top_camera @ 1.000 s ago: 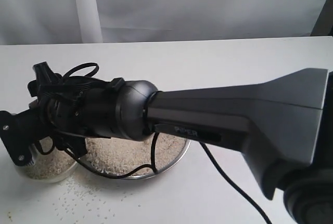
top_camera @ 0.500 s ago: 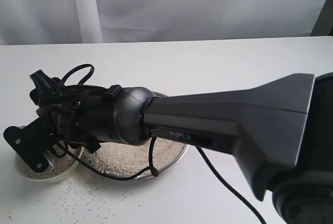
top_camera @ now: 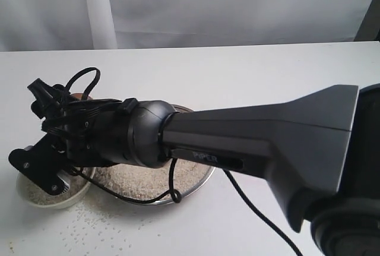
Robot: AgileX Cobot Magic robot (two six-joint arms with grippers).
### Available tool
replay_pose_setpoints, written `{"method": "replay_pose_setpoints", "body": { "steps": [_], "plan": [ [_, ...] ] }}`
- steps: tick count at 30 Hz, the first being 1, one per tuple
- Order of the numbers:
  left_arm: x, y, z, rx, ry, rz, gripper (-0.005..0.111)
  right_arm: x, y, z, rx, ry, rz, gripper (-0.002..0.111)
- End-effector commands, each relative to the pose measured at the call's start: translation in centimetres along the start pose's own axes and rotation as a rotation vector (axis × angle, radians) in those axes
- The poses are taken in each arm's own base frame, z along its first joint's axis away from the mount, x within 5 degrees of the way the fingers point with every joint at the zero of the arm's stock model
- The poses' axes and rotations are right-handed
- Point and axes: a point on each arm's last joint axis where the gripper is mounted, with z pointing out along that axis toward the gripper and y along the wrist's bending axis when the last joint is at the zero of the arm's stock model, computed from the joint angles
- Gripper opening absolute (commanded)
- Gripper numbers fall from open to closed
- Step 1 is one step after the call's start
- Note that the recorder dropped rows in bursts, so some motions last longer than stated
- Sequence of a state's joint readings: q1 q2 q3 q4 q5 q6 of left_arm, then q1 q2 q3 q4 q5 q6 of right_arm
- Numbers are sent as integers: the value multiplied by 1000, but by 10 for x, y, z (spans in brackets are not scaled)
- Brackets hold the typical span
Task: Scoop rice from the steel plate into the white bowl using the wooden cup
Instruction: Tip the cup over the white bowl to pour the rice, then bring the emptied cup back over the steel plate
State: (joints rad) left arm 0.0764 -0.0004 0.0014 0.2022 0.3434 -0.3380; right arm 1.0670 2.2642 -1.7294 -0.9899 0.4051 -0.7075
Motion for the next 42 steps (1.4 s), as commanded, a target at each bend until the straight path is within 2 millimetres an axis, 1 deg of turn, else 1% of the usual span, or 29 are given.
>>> {"method": "replay_pose_setpoints", "body": {
  "steps": [1,6,8,13,15,17,21,27,30,32,35,37,42],
  "plan": [
    [-1,-1,0,10,-5,-5,0,-5,-10,-7,43,13,-82,0],
    [-1,-1,0,10,-5,-5,0,-12,-12,-10,65,28,-158,0],
    [-1,-1,0,10,-5,-5,0,-10,-13,-10,72,56,-206,0],
    [-1,-1,0,10,-5,-5,0,-9,-15,-11,82,81,-254,0],
    [-1,-1,0,10,-5,-5,0,-7,-18,-11,112,110,-322,0],
    [-1,-1,0,10,-5,-5,0,-7,-19,-12,119,113,-317,0],
    [-1,-1,0,10,-5,-5,0,-7,-19,-12,122,109,-249,0],
    [-1,-1,0,10,-5,-5,0,-10,-20,-13,136,121,-281,0],
    [-1,-1,0,10,-5,-5,0,-10,-20,-14,136,121,-158,0],
    [-1,-1,0,10,-5,-5,0,-10,-20,-14,149,105,60,0],
    [-1,-1,0,10,-5,-5,0,-7,-27,-21,183,84,383,0],
    [-1,-1,0,10,-5,-5,0,1,-35,-31,213,87,537,0],
    [-1,-1,0,10,-5,-5,0,34,-53,-53,274,129,699,0]
  ]
}}
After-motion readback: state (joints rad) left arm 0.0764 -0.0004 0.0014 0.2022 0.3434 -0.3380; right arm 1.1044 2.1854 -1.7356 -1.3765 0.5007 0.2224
